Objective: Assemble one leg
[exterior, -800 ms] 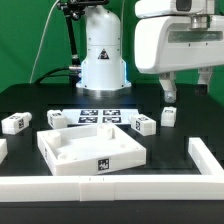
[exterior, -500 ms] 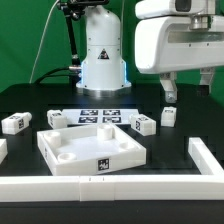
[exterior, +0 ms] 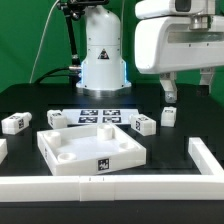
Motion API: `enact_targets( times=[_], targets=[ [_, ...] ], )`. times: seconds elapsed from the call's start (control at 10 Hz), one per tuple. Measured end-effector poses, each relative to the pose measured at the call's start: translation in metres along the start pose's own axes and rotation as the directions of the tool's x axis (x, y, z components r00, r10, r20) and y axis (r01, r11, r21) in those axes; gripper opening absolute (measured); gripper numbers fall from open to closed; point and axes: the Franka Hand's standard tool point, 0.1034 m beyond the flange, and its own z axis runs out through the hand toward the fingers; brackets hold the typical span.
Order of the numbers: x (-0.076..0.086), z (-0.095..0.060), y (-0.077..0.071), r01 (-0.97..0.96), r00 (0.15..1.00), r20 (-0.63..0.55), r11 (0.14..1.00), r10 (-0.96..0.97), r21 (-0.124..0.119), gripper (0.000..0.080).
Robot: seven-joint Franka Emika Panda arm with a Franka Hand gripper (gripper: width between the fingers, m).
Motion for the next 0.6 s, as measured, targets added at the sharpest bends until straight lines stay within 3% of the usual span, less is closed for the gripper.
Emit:
enact_targets(
  times=[0.2, 0.4, 0.6],
  targets=[
    [-0.035, 0.007, -0.001, 0.114, 0.993, 0.000, 0.993, -0.114, -0.005, 0.0650],
    [-0.059, 0.014, 0.007, 0.287, 0.958, 0.008, 0.958, -0.287, -0.003, 0.0650],
    [-0.055, 0.013, 0.005, 0.245, 0.970, 0.005, 0.970, -0.245, -0.005, 0.0650]
  ],
)
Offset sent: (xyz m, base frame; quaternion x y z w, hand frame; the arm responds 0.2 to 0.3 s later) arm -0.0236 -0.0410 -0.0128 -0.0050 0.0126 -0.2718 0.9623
